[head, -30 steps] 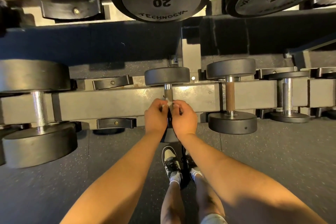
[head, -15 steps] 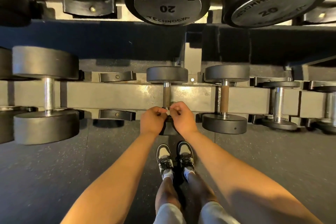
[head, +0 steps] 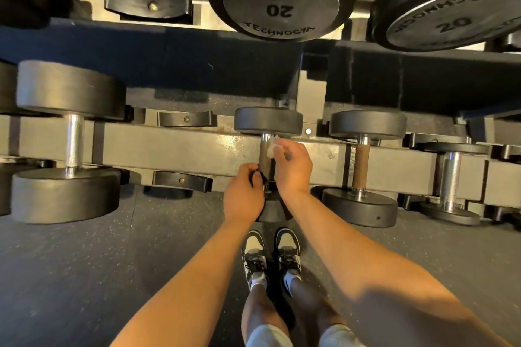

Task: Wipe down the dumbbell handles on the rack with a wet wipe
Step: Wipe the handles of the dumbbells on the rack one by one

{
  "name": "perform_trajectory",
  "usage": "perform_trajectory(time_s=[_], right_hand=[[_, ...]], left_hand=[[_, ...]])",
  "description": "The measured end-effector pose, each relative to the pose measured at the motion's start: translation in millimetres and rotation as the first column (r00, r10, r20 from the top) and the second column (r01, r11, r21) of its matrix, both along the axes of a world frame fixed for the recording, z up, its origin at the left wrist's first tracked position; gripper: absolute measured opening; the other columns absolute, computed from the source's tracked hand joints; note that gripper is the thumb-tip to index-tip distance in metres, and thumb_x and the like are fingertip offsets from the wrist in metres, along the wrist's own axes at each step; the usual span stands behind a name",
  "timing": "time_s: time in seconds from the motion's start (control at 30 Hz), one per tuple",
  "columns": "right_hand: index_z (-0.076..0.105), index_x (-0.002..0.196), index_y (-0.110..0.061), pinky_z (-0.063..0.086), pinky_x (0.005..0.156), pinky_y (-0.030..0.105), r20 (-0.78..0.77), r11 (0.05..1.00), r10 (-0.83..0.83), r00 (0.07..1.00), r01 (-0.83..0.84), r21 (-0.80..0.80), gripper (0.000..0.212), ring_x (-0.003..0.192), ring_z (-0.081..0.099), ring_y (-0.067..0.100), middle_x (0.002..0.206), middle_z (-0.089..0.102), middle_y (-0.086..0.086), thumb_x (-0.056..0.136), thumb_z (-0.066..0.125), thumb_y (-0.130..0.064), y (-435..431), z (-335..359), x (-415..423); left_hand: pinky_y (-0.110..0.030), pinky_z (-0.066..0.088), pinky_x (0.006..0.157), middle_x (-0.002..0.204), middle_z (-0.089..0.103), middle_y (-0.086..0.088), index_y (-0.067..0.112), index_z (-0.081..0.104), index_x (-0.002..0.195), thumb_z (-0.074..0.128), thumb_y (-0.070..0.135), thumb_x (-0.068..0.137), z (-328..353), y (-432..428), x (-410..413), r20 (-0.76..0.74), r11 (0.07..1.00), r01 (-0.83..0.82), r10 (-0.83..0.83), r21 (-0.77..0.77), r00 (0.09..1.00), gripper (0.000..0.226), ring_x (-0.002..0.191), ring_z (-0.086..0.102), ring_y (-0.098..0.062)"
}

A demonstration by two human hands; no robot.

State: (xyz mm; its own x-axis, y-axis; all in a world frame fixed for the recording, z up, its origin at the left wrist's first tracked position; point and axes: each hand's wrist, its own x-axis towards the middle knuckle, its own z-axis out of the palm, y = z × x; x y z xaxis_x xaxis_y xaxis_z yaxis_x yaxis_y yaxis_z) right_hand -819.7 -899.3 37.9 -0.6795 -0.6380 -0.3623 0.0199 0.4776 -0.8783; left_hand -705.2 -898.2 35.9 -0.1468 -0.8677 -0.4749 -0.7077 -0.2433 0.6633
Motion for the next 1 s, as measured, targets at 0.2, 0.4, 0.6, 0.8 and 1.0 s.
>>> perform_trajectory(time_s=[0.2, 0.4, 0.6, 0.8, 1.0], right_hand=[[0.074, 0.109, -0.004, 0.040, 0.089, 0.004, -0.140, 0.986, 0.153, 0.978, -0.160, -0.039, 0.024, 0.090, 0.055, 0.000, 0.108, 0.058, 0.001, 0.089, 0.067, 0.007, -10, -14, 7], [0.076, 0.106, -0.010, 0.039, 0.080, 0.001, -0.147, 0.976, 0.217, 0.965, -0.214, 0.034, 0.019, 0.085, 0.056, 0.001, 0.101, 0.061, 0.001, 0.091, 0.068, -0.001, 13, -15, 1], [0.071, 0.105, 0.006, 0.048, 0.098, 0.020, -0.298, 0.993, 0.107, 0.948, -0.115, -0.011, 0.020, 0.095, 0.061, 0.005, 0.100, 0.062, 0.001, 0.088, 0.063, 0.013, -20, -15, 3], [0.077, 0.110, -0.009, 0.043, 0.089, 0.009, -0.181, 0.946, 0.323, 0.929, -0.311, 0.091, 0.022, 0.086, 0.054, -0.001, 0.099, 0.059, -0.002, 0.091, 0.069, -0.002, 14, -16, 3], [0.076, 0.105, -0.007, 0.044, 0.091, 0.007, -0.082, 0.988, 0.135, 0.987, -0.140, -0.060, 0.021, 0.094, 0.060, 0.002, 0.101, 0.062, -0.006, 0.089, 0.069, 0.004, -11, -11, -1]], left_hand=[[-0.038, 0.050, 0.084, 0.111, 0.071, -0.002, 0.036, 0.057, 0.135, 0.036, 0.038, 0.107, 2, 3, -3, 0.073, 0.999, -0.026, 0.028, -0.036, 0.997, 0.035, 0.100, 0.064, -0.026], [-0.039, 0.052, 0.086, 0.106, 0.072, -0.002, 0.041, 0.058, 0.132, 0.035, 0.038, 0.106, 4, 4, -3, 0.078, 0.999, -0.029, 0.031, -0.023, 0.997, 0.035, 0.098, 0.064, -0.025], [-0.042, 0.052, 0.089, 0.107, 0.072, -0.002, 0.041, 0.059, 0.132, 0.035, 0.037, 0.105, 5, 3, -3, 0.079, 0.999, -0.041, 0.041, -0.007, 0.996, 0.036, 0.099, 0.063, -0.025], [-0.043, 0.053, 0.087, 0.099, 0.071, -0.001, 0.042, 0.060, 0.128, 0.036, 0.037, 0.105, 6, 4, -3, 0.071, 0.998, -0.063, 0.062, 0.009, 0.996, 0.034, 0.094, 0.064, -0.024], [-0.039, 0.050, 0.085, 0.102, 0.071, -0.002, 0.037, 0.060, 0.132, 0.035, 0.034, 0.106, 4, 5, -2, 0.075, 0.998, -0.054, 0.054, -0.014, 0.996, 0.036, 0.094, 0.063, -0.024]])
